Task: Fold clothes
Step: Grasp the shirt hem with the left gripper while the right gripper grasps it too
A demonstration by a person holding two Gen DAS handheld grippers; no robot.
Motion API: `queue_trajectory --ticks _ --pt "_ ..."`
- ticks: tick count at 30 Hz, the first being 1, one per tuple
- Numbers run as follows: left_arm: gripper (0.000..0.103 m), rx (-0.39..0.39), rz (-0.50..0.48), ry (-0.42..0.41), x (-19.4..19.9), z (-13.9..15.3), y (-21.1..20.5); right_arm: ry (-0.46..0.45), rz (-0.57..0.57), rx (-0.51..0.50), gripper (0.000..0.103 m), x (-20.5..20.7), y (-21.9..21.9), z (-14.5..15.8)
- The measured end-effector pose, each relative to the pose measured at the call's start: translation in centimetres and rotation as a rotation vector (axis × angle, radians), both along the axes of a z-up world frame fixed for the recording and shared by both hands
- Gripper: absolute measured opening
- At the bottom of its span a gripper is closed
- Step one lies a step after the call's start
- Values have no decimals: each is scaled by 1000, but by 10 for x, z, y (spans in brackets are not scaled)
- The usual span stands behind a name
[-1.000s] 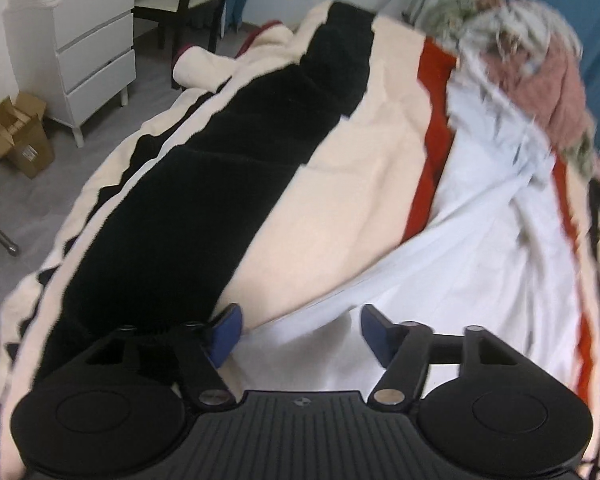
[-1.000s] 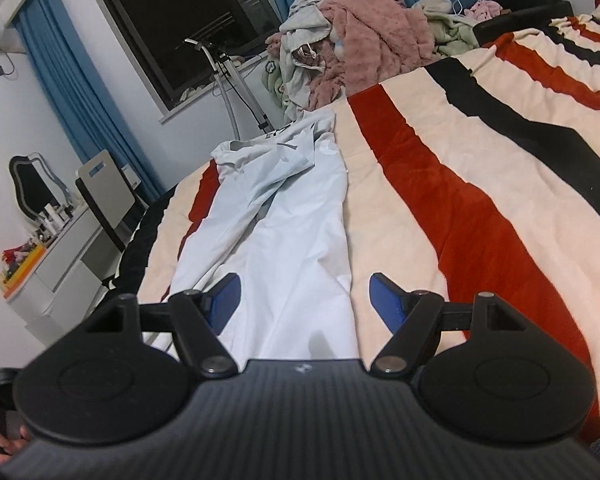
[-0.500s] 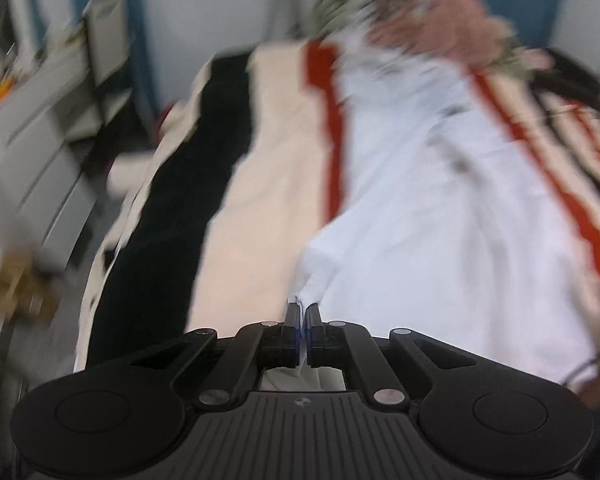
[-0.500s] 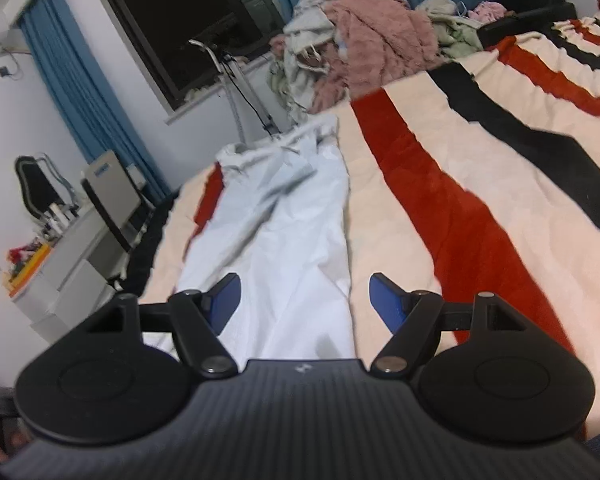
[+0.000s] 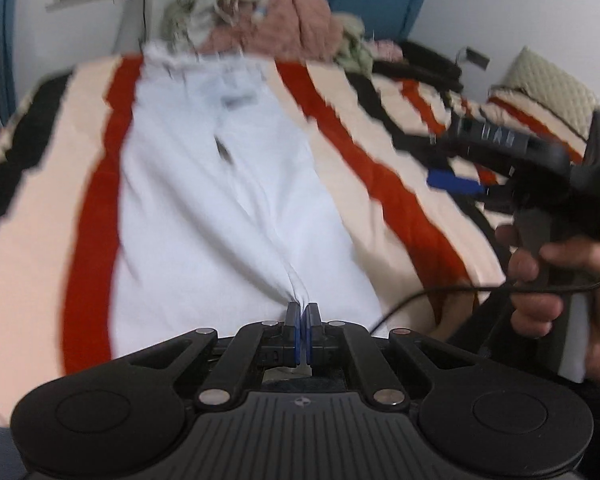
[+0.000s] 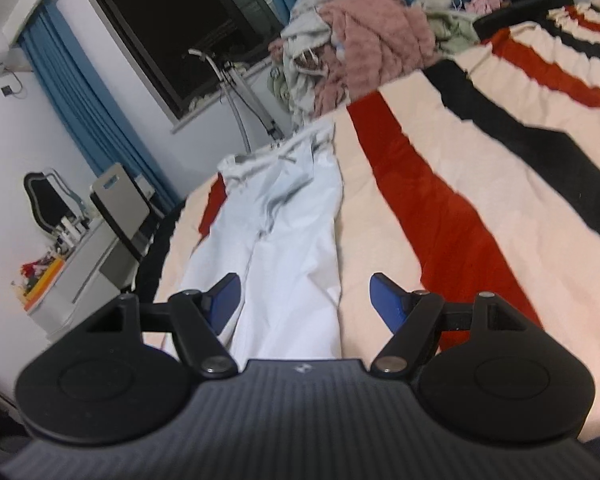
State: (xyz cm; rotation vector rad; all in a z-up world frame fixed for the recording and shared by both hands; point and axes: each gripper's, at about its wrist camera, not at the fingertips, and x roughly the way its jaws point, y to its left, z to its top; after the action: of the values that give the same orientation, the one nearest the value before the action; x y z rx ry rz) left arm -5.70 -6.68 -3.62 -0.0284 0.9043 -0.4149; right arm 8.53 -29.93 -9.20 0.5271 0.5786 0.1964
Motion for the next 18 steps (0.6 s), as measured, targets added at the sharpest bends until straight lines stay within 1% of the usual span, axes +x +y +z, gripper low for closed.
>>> queue_trajectory --ticks 3,4,5,6,8,10,12,14,16,18 --pt "7 12 -1 79 11 -27 1 40 24 -1 73 3 5 -8" --pt "15 4 4 109 14 -33 5 56 34 9 73 4 7 -10" --pt "25 -14 12 135 16 -36 10 71 44 19 73 6 8 -13" --pt "31 -36 22 152 17 -37 17 85 54 31 73 6 9 -15" --pt "52 -82 42 171 19 -33 32 121 68 63 73 8 10 -22" --pt "65 -111 74 179 23 -27 51 167 71 101 73 12 10 -30" --pt "70 -150 132 185 29 -24 72 237 73 167 73 17 9 -43" --pt "80 -193 200 191 36 -22 94 314 68 233 74 21 9 -58" --pt "80 -236 276 200 44 -22 117 388 59 289 74 24 8 -73" --pt "80 -269 365 216 55 -33 138 431 51 298 73 26 10 -80"
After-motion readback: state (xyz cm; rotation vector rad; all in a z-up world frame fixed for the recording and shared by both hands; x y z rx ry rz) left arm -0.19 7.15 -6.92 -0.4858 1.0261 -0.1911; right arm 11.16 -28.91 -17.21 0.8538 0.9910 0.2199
